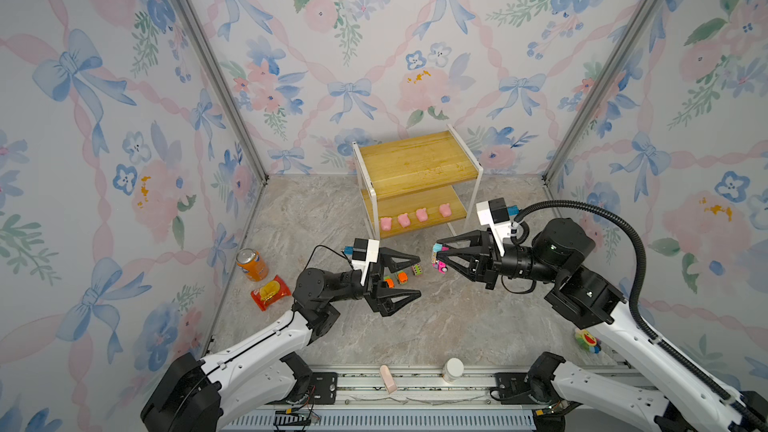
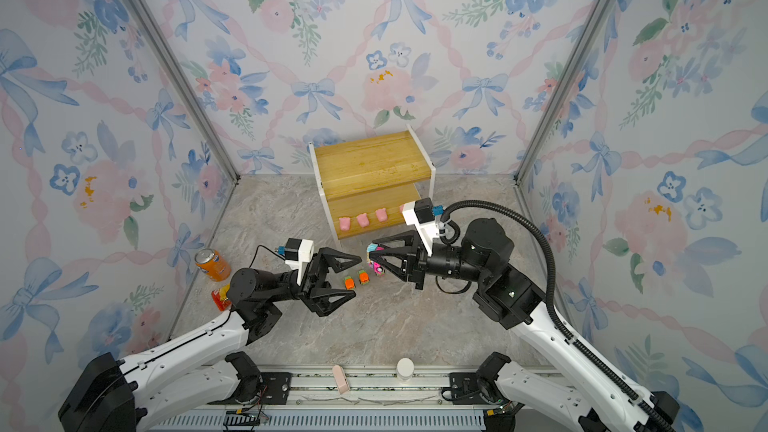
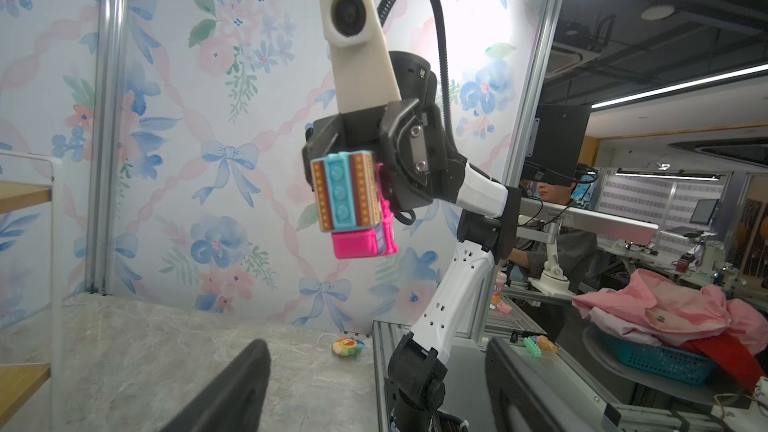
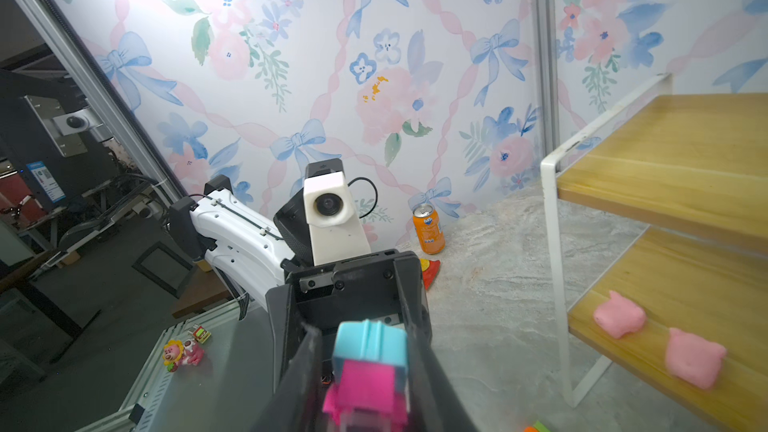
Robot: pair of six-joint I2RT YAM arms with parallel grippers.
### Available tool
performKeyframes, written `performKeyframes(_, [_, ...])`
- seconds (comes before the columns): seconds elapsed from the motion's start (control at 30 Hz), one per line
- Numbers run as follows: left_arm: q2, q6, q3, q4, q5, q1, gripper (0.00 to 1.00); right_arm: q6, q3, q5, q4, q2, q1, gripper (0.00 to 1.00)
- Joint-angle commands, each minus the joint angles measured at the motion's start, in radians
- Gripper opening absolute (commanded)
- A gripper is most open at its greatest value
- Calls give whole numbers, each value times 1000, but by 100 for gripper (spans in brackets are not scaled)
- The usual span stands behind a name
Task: Place and organize the plastic toys onto the shelf
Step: 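Raise the truck with the right gripper while the left gripper reaches toward it, then close the left gripper on the truck while the right gripper opens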
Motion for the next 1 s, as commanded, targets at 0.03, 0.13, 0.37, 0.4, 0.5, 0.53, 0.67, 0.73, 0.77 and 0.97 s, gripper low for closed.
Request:
performKeyframes(0.03, [49, -182, 43, 128, -25, -5, 83, -47, 28, -104, 6, 2, 20, 26])
performKeyframes(0.13, [90, -250, 53, 204, -24, -5, 85, -48, 23, -141, 23, 8, 38, 26])
performKeyframes(0.37, [119, -292, 73, 215, -14, -6, 85, -57, 20, -137, 31, 40, 54, 26])
performKeyframes(0.4, [115, -293, 74, 217, -12, -7, 85, -56, 19, -135, 37, 43, 55, 26])
performKeyframes(0.5, [110, -293, 71, 217, -10, -13, 83, -54, 13, -132, 64, 54, 56, 26])
performKeyframes(0.53, [112, -293, 70, 219, -5, -15, 83, -53, 13, -132, 70, 59, 54, 25])
performKeyframes(0.67, [118, -297, 70, 228, -3, -30, 80, -53, 22, -129, 82, 86, 54, 25])
performKeyframes(0.73, [120, -297, 67, 233, -1, -33, 79, -56, 28, -126, 82, 99, 54, 25])
performKeyframes(0.77, [121, -297, 64, 236, -5, -34, 79, -58, 31, -125, 82, 105, 52, 25])
performKeyframes(0.97, [123, -302, 61, 237, -6, -34, 69, -61, 29, -120, 96, 112, 49, 25])
